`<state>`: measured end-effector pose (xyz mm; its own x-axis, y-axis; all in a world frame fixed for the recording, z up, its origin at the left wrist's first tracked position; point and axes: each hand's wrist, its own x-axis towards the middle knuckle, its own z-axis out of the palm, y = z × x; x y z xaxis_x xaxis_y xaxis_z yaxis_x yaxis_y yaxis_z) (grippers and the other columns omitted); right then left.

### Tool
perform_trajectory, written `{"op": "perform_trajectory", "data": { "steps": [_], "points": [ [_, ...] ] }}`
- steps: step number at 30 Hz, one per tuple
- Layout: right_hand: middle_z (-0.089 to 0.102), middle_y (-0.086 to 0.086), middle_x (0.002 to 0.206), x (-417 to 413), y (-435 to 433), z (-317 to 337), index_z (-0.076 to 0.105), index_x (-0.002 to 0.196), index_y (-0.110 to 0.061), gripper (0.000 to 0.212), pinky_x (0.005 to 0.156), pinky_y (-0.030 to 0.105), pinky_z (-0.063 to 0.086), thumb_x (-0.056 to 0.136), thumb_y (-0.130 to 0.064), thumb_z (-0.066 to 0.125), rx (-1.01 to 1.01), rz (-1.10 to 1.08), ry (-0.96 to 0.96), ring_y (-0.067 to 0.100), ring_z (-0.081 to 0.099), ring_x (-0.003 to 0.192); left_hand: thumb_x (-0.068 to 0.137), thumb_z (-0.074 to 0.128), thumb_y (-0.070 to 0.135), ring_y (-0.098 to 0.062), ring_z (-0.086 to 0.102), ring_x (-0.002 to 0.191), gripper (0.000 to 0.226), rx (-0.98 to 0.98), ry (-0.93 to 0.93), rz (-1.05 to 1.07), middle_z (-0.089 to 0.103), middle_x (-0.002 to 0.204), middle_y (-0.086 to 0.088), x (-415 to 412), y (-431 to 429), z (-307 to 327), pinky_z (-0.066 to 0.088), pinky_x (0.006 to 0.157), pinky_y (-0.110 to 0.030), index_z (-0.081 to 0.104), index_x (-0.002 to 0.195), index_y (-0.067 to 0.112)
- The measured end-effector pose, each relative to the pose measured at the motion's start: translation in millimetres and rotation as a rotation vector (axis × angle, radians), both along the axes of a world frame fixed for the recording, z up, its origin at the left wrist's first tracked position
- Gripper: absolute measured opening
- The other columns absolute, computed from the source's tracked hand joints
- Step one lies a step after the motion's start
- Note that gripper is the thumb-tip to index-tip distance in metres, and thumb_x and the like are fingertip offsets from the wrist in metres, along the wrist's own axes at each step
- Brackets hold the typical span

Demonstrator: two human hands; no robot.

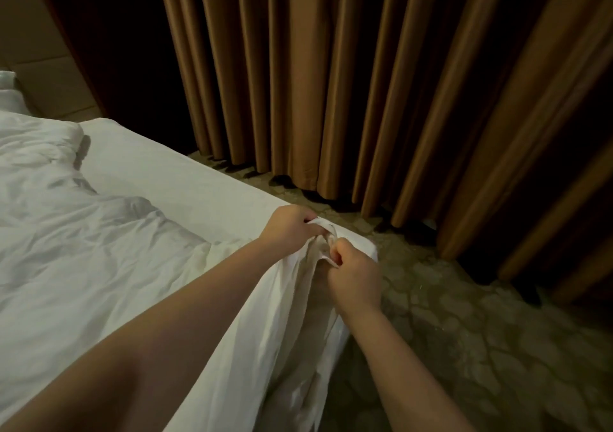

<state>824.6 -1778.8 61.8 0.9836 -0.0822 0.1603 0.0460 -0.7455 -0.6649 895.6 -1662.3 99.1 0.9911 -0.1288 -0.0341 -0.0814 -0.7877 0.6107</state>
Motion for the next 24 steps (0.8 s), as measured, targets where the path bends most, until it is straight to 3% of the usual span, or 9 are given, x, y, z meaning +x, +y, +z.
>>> {"op": "perform_trajectory", "data": {
  "steps": [3, 6, 9, 12, 15, 17, 21, 24],
  "points": [
    [0.039, -0.008, 0.06, -2, -6, 6, 0.036, 0.06, -0.025, 0.039, 0.053, 0.017, 0.023, 0.093, -0.016, 0.053, -0.017, -0.023, 0.024, 0.007, 0.034, 0.055, 0.087, 0.064, 0.025, -0.012, 0.039, 0.058, 0.033, 0.0, -0.014, 0.014, 0.043, 0.058, 0.0, 2, 11, 2, 0.026, 0.055, -0.026, 0.052, 0.059, 0.012],
    [0.041, -0.007, 0.063, -7, -2, 6, 0.037, 0.062, -0.024, 0.037, 0.054, 0.016, 0.027, 0.094, -0.012, 0.051, 0.054, 0.014, 0.028, 0.007, 0.036, 0.057, 0.088, 0.063, 0.026, -0.018, 0.047, 0.065, 0.026, -0.004, -0.018, 0.033, 0.053, 0.065, -0.007, 2, 12, 2, 0.03, 0.059, -0.026, 0.064, 0.071, 0.005],
    [0.048, -0.009, 0.07, -9, 7, 0, 0.044, 0.072, -0.027, 0.027, 0.058, 0.014, 0.036, 0.095, -0.016, 0.053, 0.18, 0.013, 0.005, 0.006, 0.045, 0.063, 0.088, 0.062, 0.027, -0.02, 0.054, 0.071, 0.025, 0.014, -0.038, 0.03, 0.065, 0.08, -0.014, 0, 11, -1, 0.037, 0.064, -0.028, 0.07, 0.082, 0.005],
    [0.053, -0.013, 0.089, 0, 6, 1, 0.053, 0.092, -0.026, 0.008, 0.069, 0.015, 0.043, 0.094, -0.019, 0.057, 0.186, -0.048, -0.058, 0.007, 0.052, 0.08, 0.087, 0.064, 0.028, -0.015, 0.045, 0.063, 0.026, 0.007, -0.065, 0.018, 0.061, 0.075, -0.015, -5, 9, -1, 0.03, 0.059, -0.025, 0.068, 0.075, 0.005],
    [0.05, -0.008, 0.122, 6, 1, -1, 0.056, 0.116, -0.022, 0.024, 0.092, 0.017, 0.038, 0.093, -0.022, 0.059, 0.066, -0.047, -0.053, 0.008, 0.045, 0.111, 0.086, 0.065, 0.027, -0.012, 0.042, 0.06, 0.028, 0.003, -0.058, 0.009, 0.052, 0.063, -0.004, -9, 9, 2, 0.028, 0.057, -0.024, 0.06, 0.061, 0.014],
    [0.048, -0.006, 0.133, 5, 1, -2, 0.054, 0.124, -0.021, 0.032, 0.1, 0.019, 0.034, 0.093, -0.025, 0.059, 0.059, -0.04, -0.039, 0.01, 0.041, 0.122, 0.085, 0.067, 0.027, -0.014, 0.042, 0.061, 0.026, 0.0, -0.043, -0.001, 0.053, 0.065, -0.007, -10, 11, 4, 0.028, 0.057, -0.025, 0.065, 0.067, 0.008],
    [0.048, -0.003, 0.142, 5, 4, -11, 0.049, 0.137, -0.021, 0.042, 0.111, 0.029, 0.032, 0.096, -0.027, 0.054, 0.119, -0.009, 0.016, 0.012, 0.041, 0.131, 0.084, 0.068, 0.026, -0.015, 0.045, 0.066, 0.026, 0.003, -0.037, -0.019, 0.064, 0.083, -0.019, -9, 15, 3, 0.031, 0.06, -0.025, 0.069, 0.082, 0.001],
    [0.049, -0.003, 0.141, 7, 7, -11, 0.048, 0.138, -0.019, 0.041, 0.109, 0.024, 0.03, 0.098, -0.027, 0.05, 0.136, 0.076, 0.09, 0.013, 0.044, 0.13, 0.083, 0.069, 0.028, -0.014, 0.045, 0.067, 0.025, 0.033, -0.04, -0.029, 0.066, 0.085, -0.016, -11, 18, 5, 0.031, 0.058, -0.024, 0.07, 0.083, 0.004]
  ]
}}
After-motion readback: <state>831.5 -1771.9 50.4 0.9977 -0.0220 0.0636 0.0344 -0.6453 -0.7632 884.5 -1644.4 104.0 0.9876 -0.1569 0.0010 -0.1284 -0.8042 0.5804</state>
